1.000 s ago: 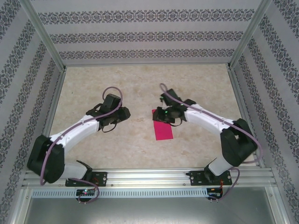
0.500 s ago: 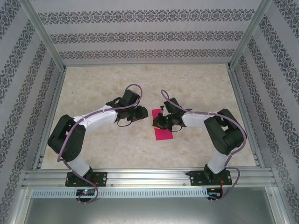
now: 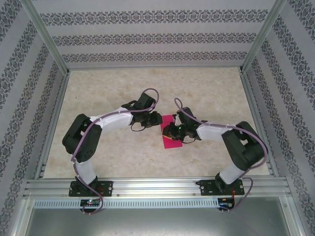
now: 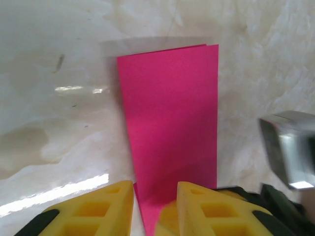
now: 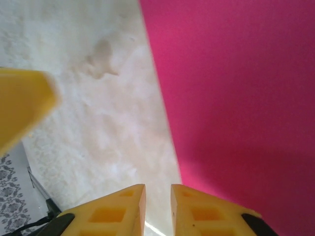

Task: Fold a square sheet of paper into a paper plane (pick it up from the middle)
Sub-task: Third fold the triangle at the center of the table.

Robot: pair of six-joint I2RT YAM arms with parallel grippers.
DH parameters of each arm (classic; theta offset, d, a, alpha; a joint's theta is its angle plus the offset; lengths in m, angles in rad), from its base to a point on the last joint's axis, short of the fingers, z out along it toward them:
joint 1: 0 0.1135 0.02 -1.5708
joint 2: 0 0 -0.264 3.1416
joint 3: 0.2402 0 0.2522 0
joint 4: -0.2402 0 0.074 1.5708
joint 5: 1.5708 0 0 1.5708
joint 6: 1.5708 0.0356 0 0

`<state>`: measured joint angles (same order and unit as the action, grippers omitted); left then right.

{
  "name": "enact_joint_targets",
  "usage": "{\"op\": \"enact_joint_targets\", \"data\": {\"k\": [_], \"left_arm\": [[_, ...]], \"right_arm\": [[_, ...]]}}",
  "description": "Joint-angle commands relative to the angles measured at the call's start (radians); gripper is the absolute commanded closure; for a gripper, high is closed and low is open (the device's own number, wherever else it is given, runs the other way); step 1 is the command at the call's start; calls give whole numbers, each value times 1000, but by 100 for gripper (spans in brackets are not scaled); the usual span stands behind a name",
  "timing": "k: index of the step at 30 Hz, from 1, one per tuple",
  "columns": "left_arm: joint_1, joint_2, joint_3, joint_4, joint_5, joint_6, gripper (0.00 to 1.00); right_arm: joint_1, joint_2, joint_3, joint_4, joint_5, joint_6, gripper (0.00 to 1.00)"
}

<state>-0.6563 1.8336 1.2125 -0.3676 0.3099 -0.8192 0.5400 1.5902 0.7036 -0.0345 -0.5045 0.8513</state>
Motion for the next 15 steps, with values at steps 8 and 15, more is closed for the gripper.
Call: {"op": "enact_joint_targets", "data": {"k": [8,15], "left_arm": [[-43,131,126,-53,13,41,79],[-45,196,165,-73,-15,62,81]], "right_arm": [[-175,-268,-143,-174,137,-49,68],[-179,-273,-156,-214,130,-78,65]]}}
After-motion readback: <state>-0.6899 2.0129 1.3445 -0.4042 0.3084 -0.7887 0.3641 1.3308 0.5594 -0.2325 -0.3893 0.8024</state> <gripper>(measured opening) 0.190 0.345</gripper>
